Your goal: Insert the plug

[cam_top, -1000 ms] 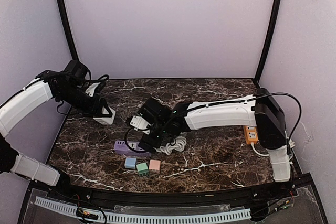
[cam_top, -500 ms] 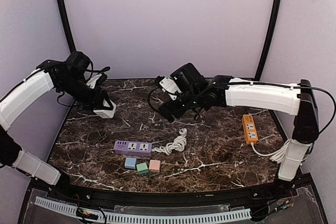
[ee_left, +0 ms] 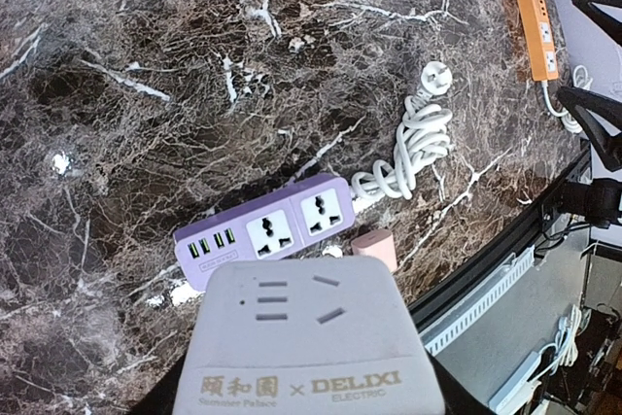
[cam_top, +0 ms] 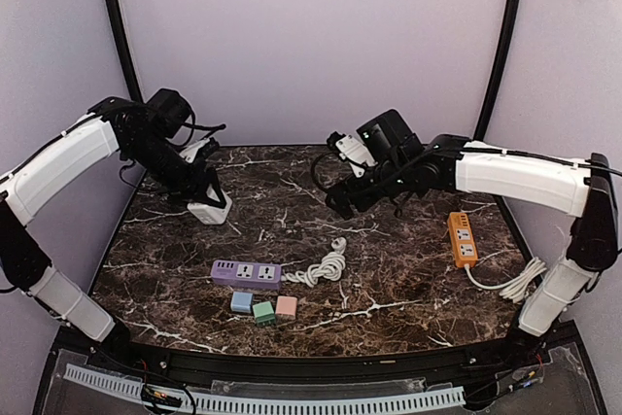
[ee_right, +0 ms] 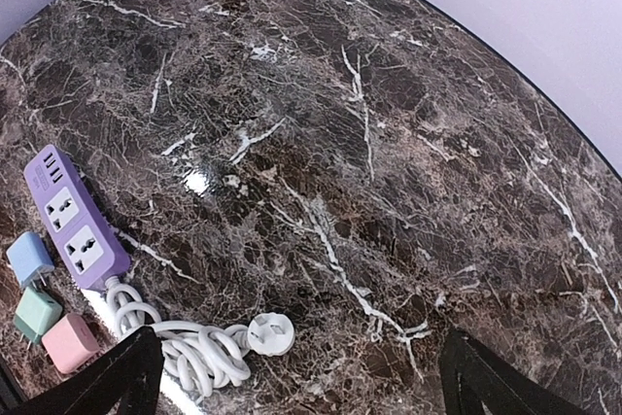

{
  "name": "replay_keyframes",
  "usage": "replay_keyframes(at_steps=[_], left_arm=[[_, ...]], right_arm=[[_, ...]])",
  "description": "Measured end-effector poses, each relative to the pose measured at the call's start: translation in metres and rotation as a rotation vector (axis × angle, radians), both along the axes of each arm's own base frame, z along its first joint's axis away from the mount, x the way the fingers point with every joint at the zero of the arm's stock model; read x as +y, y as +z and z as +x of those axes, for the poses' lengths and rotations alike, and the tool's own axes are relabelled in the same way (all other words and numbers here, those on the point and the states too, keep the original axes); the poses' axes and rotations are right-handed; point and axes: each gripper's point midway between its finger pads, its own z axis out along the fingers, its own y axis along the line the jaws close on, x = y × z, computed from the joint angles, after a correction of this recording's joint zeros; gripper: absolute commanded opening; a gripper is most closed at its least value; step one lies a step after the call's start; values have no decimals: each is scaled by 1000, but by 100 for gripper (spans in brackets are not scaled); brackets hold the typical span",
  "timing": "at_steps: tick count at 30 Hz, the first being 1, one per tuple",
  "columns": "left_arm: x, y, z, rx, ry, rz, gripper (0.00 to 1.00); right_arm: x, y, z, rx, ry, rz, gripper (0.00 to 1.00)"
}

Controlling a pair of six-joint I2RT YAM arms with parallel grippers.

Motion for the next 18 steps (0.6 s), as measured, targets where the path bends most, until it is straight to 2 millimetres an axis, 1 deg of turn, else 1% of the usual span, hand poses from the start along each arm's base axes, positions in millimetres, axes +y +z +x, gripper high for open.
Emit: replay_keyframes(at_steps=[4, 7, 10, 12, 16, 18], left_arm=[[-10, 4, 0, -3, -51, 9, 1], [-14, -3, -2, 13, -86, 23, 1], [-17, -10, -2, 29, -110, 33, 1], [-17, -16, 0, 40, -120, 46, 1], [-16, -31, 4, 75, -127, 84, 1], [-14, -38, 6, 93, -119, 108, 1]], right_arm=[[-14, -3, -6, 20, -33, -3, 99], [-24, -2, -9, 39, -58, 4, 99], [-27, -4, -15, 71, -68, 27, 99], [-28, -12, -19, 100, -73, 31, 99], [-37, -36, -28, 171, -111, 9, 99], [-39, -41, -28, 189, -133, 1, 99]])
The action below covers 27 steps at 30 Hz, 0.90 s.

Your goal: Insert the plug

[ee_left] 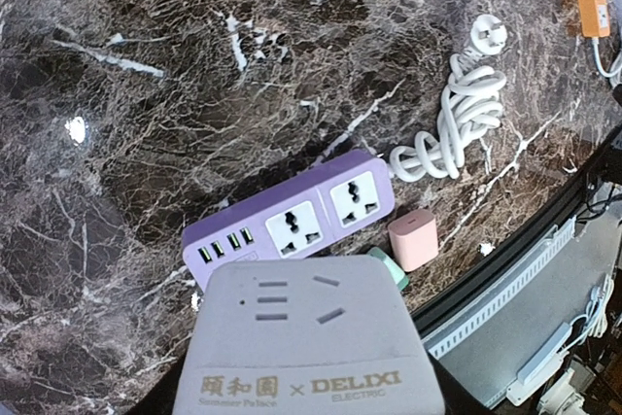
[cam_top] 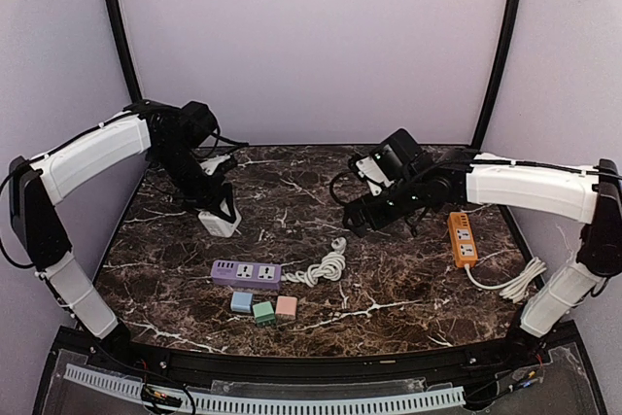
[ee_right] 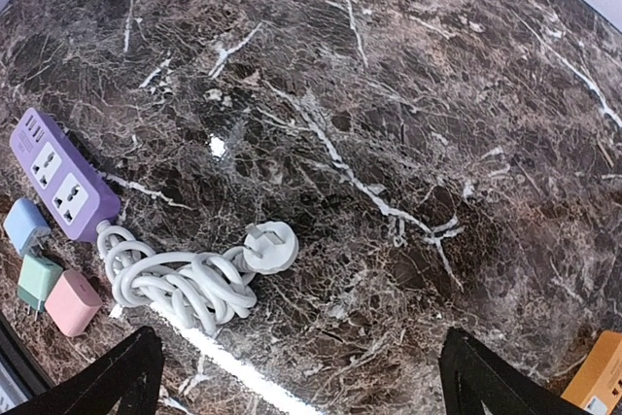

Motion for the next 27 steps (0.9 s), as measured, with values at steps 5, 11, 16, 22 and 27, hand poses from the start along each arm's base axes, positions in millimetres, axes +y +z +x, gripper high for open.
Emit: replay_keyframes(at_steps=[5, 11, 16, 22, 27], left_arm=[[6, -7, -2, 12, 53, 49, 1], [4, -29, -22, 71, 113, 86, 1], [-2, -44, -30, 98, 165, 104, 1], [-11, -48, -30, 100, 241, 101, 1], [-13, -50, -30, 94, 275, 103, 1]], right_arm=[[-5, -13, 2, 35, -52, -31, 99], [-10, -33, 4, 70, -97, -80, 99], [-14, -35, 4, 73, -116, -97, 99], [-17, -38, 2, 82, -122, -103, 99], [-23, -44, -4, 96, -122, -121, 99]])
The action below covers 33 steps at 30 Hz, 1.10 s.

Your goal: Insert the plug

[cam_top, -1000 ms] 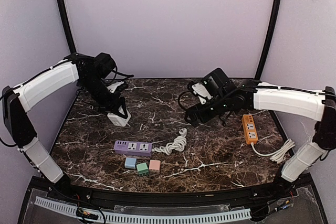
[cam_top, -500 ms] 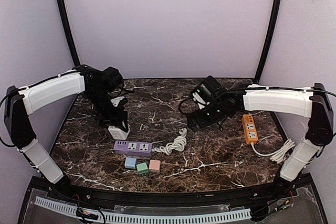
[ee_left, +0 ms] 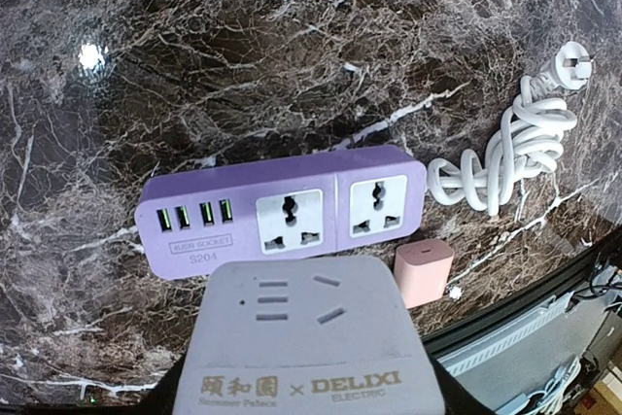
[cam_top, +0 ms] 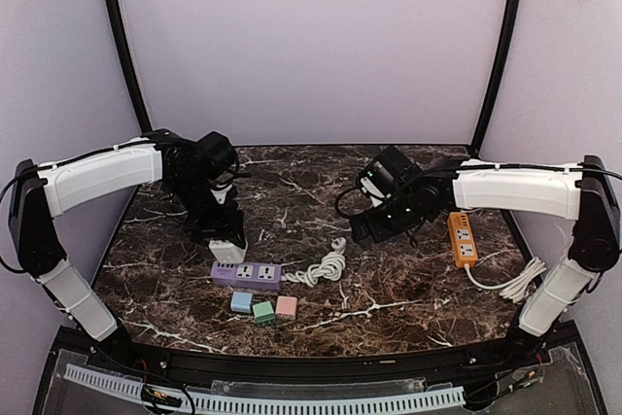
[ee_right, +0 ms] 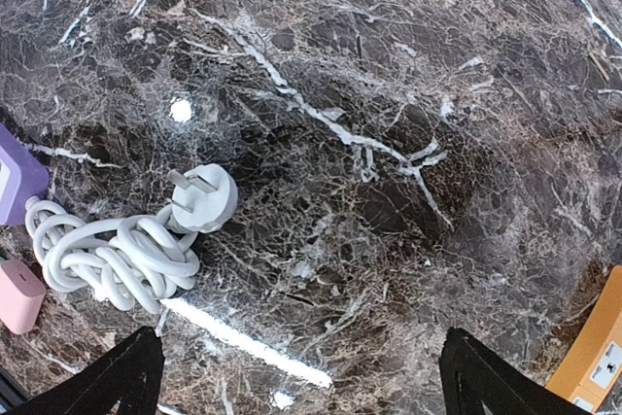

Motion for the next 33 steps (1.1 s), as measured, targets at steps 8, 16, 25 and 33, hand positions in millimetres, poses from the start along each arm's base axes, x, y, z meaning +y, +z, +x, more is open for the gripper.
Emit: replay_keyframes(at_steps=[8, 16, 25, 33], left_arm=[[-1, -2, -2, 0, 19, 20, 1], [-4, -14, -5, 30, 34, 56, 1], [-9, -23, -8, 48, 44, 82, 1], [-10, -32, -8, 59, 58, 107, 1]], right_arm=[[-5, 1, -4, 1, -4, -2, 99], [-7, 4, -5, -4, -4, 3, 99], [-8, 2, -6, 0, -3, -2, 99], [-8, 2, -6, 0, -1, -3, 99]])
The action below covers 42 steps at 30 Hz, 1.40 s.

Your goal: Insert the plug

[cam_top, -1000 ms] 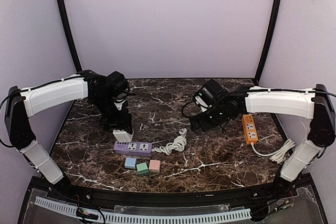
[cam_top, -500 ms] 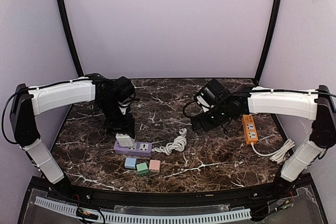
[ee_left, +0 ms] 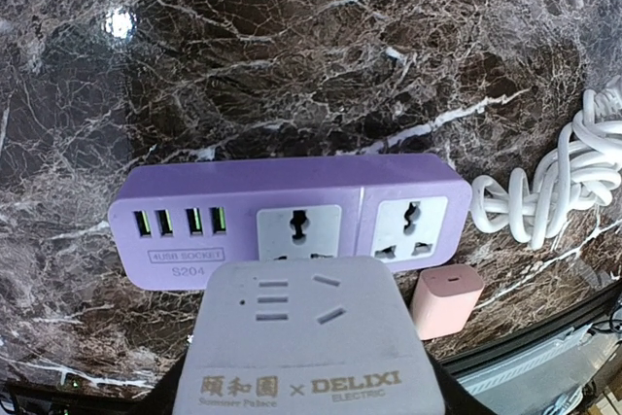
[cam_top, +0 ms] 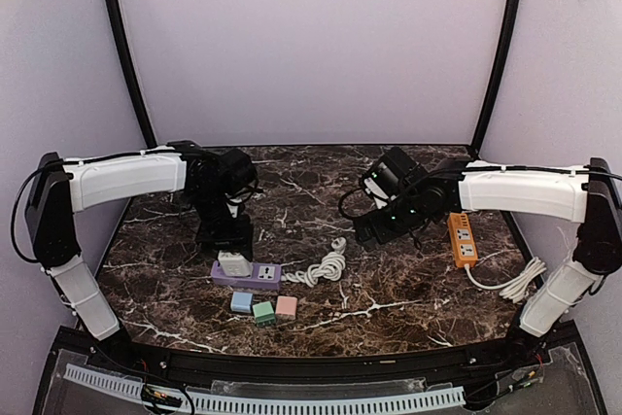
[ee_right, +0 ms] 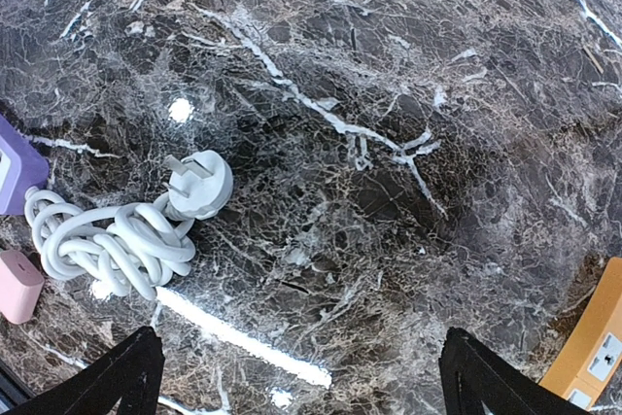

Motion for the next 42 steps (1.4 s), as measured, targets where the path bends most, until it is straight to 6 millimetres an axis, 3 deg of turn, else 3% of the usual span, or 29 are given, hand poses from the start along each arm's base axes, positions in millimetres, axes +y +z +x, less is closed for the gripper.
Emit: replay_keyframes(at_steps=[28, 42], left_arm=[[-3, -21, 7, 8, 3, 25, 1], [-3, -21, 7, 6, 3, 29, 1]], right_arm=[[0, 0, 0, -1, 1, -1, 99], [-1, 0, 0, -3, -2, -3, 98]])
